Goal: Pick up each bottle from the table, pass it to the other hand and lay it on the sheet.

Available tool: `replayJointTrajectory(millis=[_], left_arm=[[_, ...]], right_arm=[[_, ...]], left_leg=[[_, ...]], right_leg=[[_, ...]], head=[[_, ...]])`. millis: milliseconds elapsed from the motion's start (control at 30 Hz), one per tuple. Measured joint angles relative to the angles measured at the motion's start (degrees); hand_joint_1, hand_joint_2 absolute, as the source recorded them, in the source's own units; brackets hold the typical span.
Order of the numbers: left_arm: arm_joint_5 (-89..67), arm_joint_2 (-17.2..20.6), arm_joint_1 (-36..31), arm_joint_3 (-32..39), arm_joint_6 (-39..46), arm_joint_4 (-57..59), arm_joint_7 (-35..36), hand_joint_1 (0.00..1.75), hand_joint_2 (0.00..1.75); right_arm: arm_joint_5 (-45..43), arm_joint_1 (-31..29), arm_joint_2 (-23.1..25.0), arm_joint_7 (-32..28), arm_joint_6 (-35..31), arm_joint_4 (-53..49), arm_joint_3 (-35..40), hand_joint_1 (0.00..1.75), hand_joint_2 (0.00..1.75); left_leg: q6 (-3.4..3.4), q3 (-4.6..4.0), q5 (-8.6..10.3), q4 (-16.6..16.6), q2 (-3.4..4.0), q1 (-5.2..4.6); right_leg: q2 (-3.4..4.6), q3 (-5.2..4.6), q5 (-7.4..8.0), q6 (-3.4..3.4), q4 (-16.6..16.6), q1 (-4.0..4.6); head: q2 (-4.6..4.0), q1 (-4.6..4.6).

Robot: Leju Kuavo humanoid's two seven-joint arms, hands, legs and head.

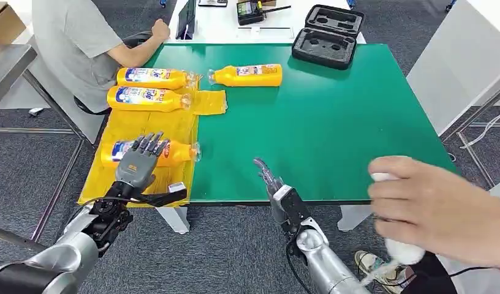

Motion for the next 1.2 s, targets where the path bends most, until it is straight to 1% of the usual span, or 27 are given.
replayJointTrajectory(millis=[167,233,300,333,367,400,433,467,567,767,1200], left_arm=[[1.9,-0.3,0.5,0.0,0.7,-1.9,-0.9,0.00,1.75],[4.4,-0.7,2.1,0.7,0.7,-5.3,-3.3,0.00,1.75],[8.9,-1.8,4.1,3.0,0.7,-9.8,-8.2,0.00,1.75],[12.0,-2.5,5.2,4.5,0.7,-11.6,-12.0,0.00,1.75],[17.3,-3.6,6.3,6.7,0.7,-13.3,-17.9,0.00,1.75],[20.9,-4.6,7.2,8.5,0.7,-14.2,-21.6,0.00,1.75],[23.1,-5.5,8.0,10.3,0.7,-15.2,-24.1,0.00,1.75],[23.9,-6.3,8.7,11.7,0.7,-16.0,-24.9,0.00,1.75],[24.2,-7.8,9.9,14.5,0.7,-17.7,-25.5,0.00,1.75],[24.3,-8.8,10.8,16.8,0.7,-19.2,-25.6,0.00,1.75],[24.3,-9.4,11.1,17.9,0.7,-20.0,-25.7,0.00,1.75]], right_arm=[[0.2,0.0,0.0,0.0,-0.3,0.1,0.0,0.00,0.00],[0.4,0.2,0.0,0.0,-0.6,0.1,0.0,0.00,0.00],[0.5,0.6,-0.1,0.0,-1.0,0.1,0.0,0.00,0.00],[0.7,0.9,-0.1,0.0,-1.2,0.1,0.0,0.00,0.00],[0.8,1.2,-0.1,0.0,-1.6,-0.1,-0.1,0.00,0.00],[0.8,1.6,-0.1,0.0,-1.8,-0.2,-0.1,0.00,0.00],[0.8,1.8,-0.1,0.0,-1.9,-0.2,-0.1,0.00,0.00],[0.8,1.9,-0.2,0.0,-1.9,-0.2,-0.1,0.00,0.00],[0.8,2.3,-0.2,0.0,-2.1,-0.3,-0.1,0.00,0.00],[0.8,2.6,-0.3,0.0,-2.1,-0.5,-0.1,0.00,0.00],[0.8,2.7,-0.3,0.0,-2.1,-0.5,-0.1,0.00,0.00]], left_leg=[[0.00,0.00,0.00,0.0,0.00,0.00],[0.00,0.01,0.00,0.0,0.01,-0.01],[0.00,0.00,0.00,0.0,-0.01,-0.02],[0.01,0.00,-0.01,0.0,0.00,-0.02],[0.01,0.00,-0.02,0.0,0.00,-0.04],[0.01,0.00,-0.03,0.0,-0.01,-0.04],[0.00,-0.01,-0.03,0.0,0.00,-0.04],[0.00,-0.01,-0.04,0.0,0.00,-0.04],[0.00,0.00,-0.05,0.0,0.00,-0.04],[-0.02,0.01,-0.02,0.0,0.01,0.00],[-0.01,0.00,-0.03,0.0,0.00,-0.02]], right_leg=[[0.00,0.00,0.00,0.00,0.0,0.00],[0.01,0.00,0.00,0.00,0.0,-0.01],[0.00,0.00,0.00,0.00,0.0,-0.02],[0.00,-0.01,-0.01,0.00,0.0,-0.03],[0.00,0.00,-0.01,0.01,0.0,-0.05],[0.00,0.00,-0.01,0.01,0.0,-0.05],[0.00,-0.01,-0.01,0.00,0.0,-0.05],[0.01,-0.01,-0.01,0.00,0.0,-0.05],[0.01,-0.01,-0.01,0.00,0.0,-0.04],[0.01,-0.01,0.00,-0.01,0.0,-0.01],[0.00,-0.01,-0.01,0.00,0.0,-0.03]], head=[[0.00,0.00],[0.00,-0.02],[0.00,0.02],[0.00,0.00],[0.00,0.00],[0.00,0.00],[0.00,0.02],[0.00,0.00],[0.00,0.00],[0.00,0.00],[0.00,0.00]])
